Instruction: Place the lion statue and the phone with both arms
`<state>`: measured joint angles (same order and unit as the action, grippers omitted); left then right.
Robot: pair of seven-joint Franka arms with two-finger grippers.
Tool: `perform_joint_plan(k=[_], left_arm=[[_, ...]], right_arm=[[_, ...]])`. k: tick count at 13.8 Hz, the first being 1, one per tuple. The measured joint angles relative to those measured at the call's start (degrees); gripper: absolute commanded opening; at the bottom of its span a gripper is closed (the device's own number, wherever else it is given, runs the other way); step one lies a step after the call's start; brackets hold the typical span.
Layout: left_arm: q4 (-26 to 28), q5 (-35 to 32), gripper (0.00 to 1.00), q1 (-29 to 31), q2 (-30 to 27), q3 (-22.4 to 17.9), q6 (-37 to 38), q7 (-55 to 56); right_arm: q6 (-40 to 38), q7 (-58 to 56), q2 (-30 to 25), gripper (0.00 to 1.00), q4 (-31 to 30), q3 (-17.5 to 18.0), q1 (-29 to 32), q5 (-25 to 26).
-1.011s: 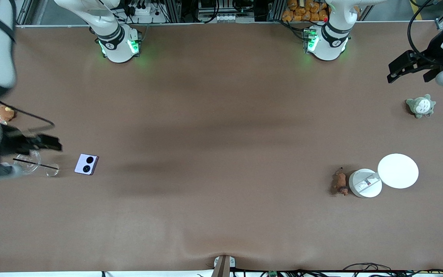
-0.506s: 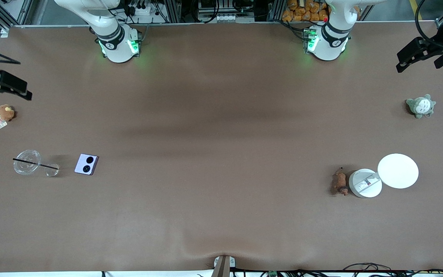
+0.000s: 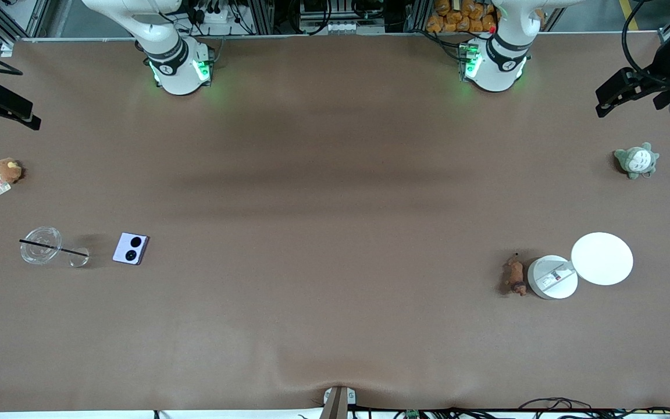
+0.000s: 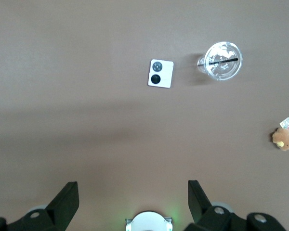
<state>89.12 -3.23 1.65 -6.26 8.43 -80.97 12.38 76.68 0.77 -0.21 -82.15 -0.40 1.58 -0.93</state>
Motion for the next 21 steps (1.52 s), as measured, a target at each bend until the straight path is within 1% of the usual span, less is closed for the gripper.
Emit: perform_joint_plan(k=[2,5,10,21], left_arm=[[0.0,0.0,1.00,0.0,0.1,0.0,0.0,0.0],[0.0,0.0,1.00,0.0,0.2,-0.1,0.0,0.0],[0.0,0.0,1.00,0.1,0.2,-0.3,0.0,0.0],[-0.5,0.0,1.00,0.1,0.2,-0.3,0.0,0.0]], right_arm=[[1.3,0.0,-0.5,1.00,-1.7,0.1,-0.1,0.0],[1.7,0.0,-1.3,1.00,-2.6,0.2,-0.1,0.0],[2.8,0.0,-2.6,1.00,-3.0,0.7,-0.3,-0.5],[3.6,0.0,-2.7,1.00,-3.6,0.7,-0.3,-1.4]])
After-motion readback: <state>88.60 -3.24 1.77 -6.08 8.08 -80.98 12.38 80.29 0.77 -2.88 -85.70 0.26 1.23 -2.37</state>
